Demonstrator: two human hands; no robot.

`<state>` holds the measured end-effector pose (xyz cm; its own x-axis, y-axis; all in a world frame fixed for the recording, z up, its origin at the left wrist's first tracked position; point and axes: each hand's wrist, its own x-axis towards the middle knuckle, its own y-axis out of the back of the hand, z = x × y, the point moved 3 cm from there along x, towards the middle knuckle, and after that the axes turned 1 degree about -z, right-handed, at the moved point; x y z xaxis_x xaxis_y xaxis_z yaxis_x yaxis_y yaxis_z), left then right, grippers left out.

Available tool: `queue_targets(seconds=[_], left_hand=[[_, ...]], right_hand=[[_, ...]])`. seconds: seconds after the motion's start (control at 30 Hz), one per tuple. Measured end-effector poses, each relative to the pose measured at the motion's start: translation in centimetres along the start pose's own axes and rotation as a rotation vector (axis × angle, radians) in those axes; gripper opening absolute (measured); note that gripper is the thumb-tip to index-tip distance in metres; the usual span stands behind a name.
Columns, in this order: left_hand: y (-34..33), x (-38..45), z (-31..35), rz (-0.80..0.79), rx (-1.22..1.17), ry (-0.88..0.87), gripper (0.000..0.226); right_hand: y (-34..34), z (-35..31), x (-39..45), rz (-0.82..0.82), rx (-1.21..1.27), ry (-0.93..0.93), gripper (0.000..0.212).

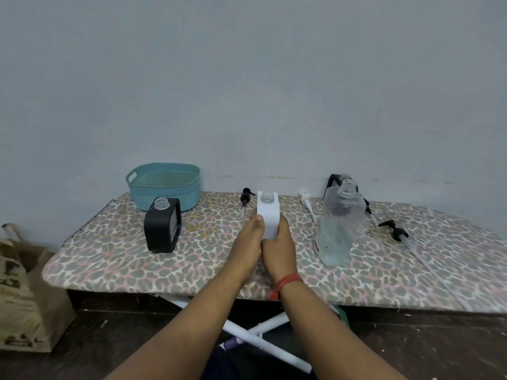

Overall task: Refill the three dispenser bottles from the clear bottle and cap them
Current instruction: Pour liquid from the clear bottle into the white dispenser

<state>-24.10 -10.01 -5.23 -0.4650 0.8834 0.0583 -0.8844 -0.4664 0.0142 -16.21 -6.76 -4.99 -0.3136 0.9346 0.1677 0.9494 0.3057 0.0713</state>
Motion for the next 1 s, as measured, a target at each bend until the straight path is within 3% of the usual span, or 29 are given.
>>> queue_targets(seconds=[0.53, 0.63, 0.7, 0.77, 1.0], left_hand=[[-0.1, -2.3, -1.0, -0.048, 0.069, 0.014, 0.042], [0.0, -2.1, -1.4, -0.063, 0.045, 0.012, 0.042], [0.5, -1.9, -1.9, -0.046, 0.024, 0.032, 0.059], [1.3, -1.7, -2.3, -0.017, 0.053, 0.041, 0.080], [2.6, 0.3, -2.5, -0.114, 0.151, 0.020, 0.123]], right_hand=[[1.0, 0.7, -2.1, -0.065, -0.061, -0.010, 0.039], [1.4, 0.9, -1.9, -0.094, -0.074, -0.011, 0.046], [2.2, 1.2, -1.8, -0.092, -0.083, -0.005, 0.057], [3.8, 1.3, -1.9, -0.005, -0.071, 0.001, 0.061], [12.0, 1.8, -2.9, 0.444, -0.108, 0.226, 0.040]])
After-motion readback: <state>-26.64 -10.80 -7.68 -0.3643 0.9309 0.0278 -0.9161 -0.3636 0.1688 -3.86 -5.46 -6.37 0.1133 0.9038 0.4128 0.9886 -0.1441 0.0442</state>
